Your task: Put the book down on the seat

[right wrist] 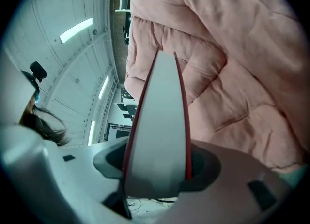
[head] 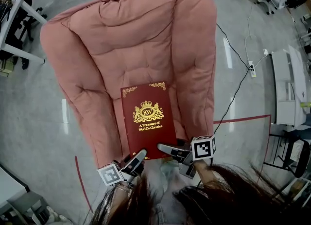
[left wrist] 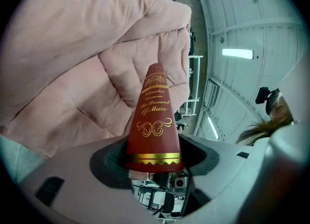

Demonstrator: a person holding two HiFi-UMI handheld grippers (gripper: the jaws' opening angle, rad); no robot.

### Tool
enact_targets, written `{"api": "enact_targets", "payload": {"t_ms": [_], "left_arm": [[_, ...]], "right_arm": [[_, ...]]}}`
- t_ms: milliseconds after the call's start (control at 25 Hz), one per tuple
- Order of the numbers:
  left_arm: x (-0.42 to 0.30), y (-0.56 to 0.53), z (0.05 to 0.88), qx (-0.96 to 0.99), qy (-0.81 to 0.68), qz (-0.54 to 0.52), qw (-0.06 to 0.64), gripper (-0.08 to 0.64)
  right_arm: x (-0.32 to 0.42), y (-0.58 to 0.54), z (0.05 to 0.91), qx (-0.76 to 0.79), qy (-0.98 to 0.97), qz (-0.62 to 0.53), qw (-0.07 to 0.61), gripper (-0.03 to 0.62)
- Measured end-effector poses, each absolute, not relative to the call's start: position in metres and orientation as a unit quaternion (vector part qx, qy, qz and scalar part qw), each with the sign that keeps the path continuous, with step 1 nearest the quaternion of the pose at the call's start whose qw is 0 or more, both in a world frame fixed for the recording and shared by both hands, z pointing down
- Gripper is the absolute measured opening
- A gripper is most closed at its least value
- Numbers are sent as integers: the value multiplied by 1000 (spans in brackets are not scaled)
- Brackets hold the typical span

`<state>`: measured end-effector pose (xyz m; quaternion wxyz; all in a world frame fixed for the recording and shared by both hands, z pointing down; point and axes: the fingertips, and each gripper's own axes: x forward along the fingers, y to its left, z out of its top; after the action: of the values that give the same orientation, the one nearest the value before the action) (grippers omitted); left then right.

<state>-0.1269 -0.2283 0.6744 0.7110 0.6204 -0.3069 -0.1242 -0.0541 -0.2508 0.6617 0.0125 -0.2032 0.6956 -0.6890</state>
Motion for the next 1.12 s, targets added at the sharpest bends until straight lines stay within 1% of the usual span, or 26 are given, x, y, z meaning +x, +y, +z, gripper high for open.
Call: {"api": "enact_targets", "payload": {"t_ms": [520,1120], "left_arm": [[-122,-224,739,598,-307,-94,734,277],[-118,-224,796,552,-313,-94,767,284]], "right_arm": [[-48,-246,729,-214,666,-715,15,278],[-48,-247,792,-229,638,-735,21,282]]}}
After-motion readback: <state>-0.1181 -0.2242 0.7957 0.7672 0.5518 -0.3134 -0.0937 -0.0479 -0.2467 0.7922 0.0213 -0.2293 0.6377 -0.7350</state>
